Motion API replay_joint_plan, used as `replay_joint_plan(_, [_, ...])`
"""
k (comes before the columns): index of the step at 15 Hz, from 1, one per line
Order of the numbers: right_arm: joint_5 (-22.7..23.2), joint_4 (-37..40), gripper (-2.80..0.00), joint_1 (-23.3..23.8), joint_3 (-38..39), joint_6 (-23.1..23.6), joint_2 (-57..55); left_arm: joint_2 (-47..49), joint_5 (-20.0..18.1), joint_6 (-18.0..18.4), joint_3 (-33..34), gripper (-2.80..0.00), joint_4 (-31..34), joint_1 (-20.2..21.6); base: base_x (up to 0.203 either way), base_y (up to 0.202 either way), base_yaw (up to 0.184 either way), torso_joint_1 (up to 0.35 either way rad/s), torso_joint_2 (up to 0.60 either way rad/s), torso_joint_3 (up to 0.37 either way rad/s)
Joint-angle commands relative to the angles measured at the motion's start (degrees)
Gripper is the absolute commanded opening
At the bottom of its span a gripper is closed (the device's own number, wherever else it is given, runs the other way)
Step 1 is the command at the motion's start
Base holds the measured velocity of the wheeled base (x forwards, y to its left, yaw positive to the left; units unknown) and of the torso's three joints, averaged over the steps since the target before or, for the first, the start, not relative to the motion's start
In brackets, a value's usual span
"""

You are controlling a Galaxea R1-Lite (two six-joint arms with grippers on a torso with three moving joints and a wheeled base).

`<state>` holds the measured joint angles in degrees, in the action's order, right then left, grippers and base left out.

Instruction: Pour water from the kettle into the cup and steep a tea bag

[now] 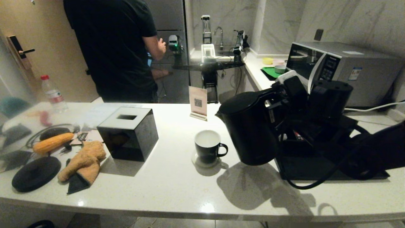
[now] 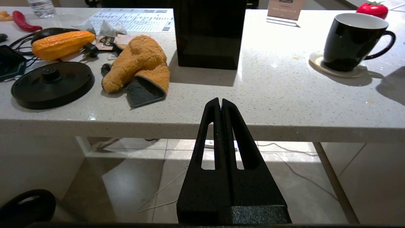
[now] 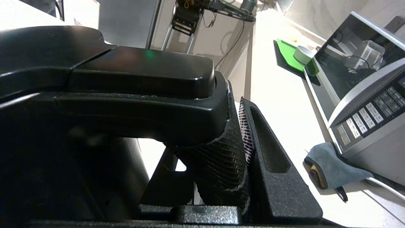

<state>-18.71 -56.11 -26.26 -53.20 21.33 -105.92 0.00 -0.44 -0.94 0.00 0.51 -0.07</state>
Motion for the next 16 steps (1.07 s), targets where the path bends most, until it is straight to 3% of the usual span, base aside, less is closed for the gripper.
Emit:
replay_joint_plan(1, [-0.1,-0.4,-2.8,-0.4,-0.1,0.3,-0.5,0.0,0.0,0.0,-0.1,-2.8,0.0,0.0,0.0,0.0,0.0,0.0,0.0,0.0])
replay_joint_plan(16, [-0.1,-1.2,-2.8,-1.6,0.5,4.1,-2.2,0.0,0.0,0.0,0.0,-2.8,0.0,0.0,0.0,0.0,0.0,0.0,0.0,0.0])
